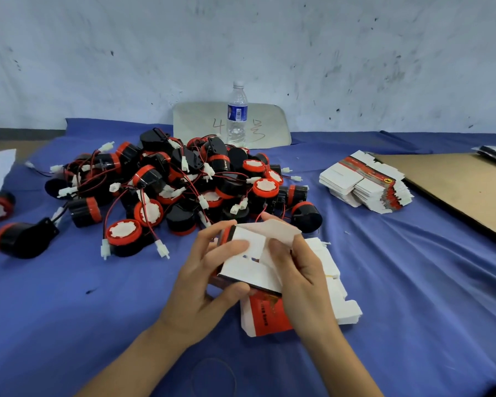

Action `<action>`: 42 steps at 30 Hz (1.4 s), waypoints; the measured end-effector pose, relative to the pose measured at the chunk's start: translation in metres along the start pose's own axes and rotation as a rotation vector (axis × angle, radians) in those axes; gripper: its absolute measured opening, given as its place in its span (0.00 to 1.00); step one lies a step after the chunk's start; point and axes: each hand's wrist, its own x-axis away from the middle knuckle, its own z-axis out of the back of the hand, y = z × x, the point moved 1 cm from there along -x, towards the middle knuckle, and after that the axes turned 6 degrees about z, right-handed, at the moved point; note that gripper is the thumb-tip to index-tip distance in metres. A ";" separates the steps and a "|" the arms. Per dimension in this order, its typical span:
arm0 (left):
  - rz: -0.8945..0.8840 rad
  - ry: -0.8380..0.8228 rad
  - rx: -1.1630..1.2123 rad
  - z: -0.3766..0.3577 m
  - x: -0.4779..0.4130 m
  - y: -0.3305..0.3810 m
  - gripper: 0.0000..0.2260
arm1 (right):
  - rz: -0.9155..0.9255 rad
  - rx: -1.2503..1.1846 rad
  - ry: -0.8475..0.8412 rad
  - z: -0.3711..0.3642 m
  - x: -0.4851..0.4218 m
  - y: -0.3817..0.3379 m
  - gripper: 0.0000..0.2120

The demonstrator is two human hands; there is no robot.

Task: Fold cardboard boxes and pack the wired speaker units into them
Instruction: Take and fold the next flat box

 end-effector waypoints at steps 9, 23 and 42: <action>-0.018 0.026 0.132 -0.003 0.004 0.001 0.20 | 0.097 -0.094 -0.392 0.022 -0.008 -0.025 0.19; 0.081 -0.041 0.002 -0.002 0.005 0.010 0.44 | 0.146 0.460 -0.282 0.009 -0.001 -0.025 0.24; 0.223 -0.308 0.004 -0.006 0.005 0.004 0.43 | -0.256 0.003 -0.656 0.052 -0.008 -0.039 0.44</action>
